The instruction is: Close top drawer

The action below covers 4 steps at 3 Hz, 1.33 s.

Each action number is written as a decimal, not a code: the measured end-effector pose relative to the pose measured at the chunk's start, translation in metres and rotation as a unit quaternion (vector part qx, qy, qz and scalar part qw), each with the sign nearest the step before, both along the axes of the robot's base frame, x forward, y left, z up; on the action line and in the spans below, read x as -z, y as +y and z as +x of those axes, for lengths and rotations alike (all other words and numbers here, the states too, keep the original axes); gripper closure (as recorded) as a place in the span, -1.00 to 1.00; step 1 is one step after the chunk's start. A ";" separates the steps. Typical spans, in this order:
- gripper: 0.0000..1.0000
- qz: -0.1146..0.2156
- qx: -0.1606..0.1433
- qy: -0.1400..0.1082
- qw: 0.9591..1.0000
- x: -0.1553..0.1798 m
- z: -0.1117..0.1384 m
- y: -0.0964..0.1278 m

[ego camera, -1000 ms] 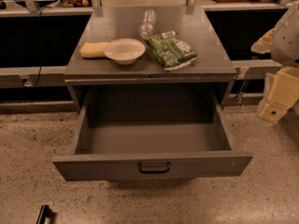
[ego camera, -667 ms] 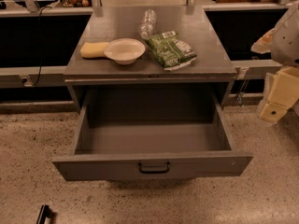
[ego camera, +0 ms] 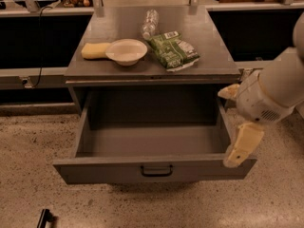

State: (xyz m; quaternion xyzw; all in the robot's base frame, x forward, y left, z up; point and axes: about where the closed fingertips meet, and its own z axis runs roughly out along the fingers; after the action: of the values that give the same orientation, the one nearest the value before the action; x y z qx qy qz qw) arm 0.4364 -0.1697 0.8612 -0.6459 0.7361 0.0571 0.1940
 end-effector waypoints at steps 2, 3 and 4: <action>-1.00 -0.006 0.001 0.001 1.000 0.025 -0.007 0.004; -0.62 0.007 0.008 0.014 1.000 0.061 -0.032 0.007; -0.18 0.030 0.021 0.010 0.999 0.107 -0.050 0.008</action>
Offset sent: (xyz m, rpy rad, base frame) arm -0.0227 0.0049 -0.0447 -0.0311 0.0620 -0.0003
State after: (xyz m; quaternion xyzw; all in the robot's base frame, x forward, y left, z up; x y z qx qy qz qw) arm 0.3862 -0.1613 0.7543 -0.6236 0.7494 0.0812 0.2070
